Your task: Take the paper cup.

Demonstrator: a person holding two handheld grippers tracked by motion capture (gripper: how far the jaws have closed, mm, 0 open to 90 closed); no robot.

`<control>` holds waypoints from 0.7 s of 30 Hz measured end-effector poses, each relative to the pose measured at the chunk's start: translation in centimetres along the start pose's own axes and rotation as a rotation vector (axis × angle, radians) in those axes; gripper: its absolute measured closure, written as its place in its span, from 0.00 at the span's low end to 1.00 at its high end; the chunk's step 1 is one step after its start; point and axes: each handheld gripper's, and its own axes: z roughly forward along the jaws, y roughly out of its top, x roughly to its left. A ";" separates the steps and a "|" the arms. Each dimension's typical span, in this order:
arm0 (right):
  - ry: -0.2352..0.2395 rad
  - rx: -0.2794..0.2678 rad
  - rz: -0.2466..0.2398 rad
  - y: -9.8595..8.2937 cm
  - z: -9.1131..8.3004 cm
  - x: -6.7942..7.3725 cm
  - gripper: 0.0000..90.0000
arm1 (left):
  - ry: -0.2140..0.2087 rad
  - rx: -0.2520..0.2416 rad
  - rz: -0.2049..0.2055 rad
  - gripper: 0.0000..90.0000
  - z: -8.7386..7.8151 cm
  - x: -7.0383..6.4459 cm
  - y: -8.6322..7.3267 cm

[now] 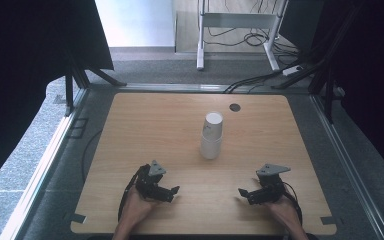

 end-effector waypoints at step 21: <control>0.010 -0.007 -0.022 0.0 -0.2 -0.1 0.00 | -0.011 -0.011 -0.004 0.00 0.1 0.0 -0.1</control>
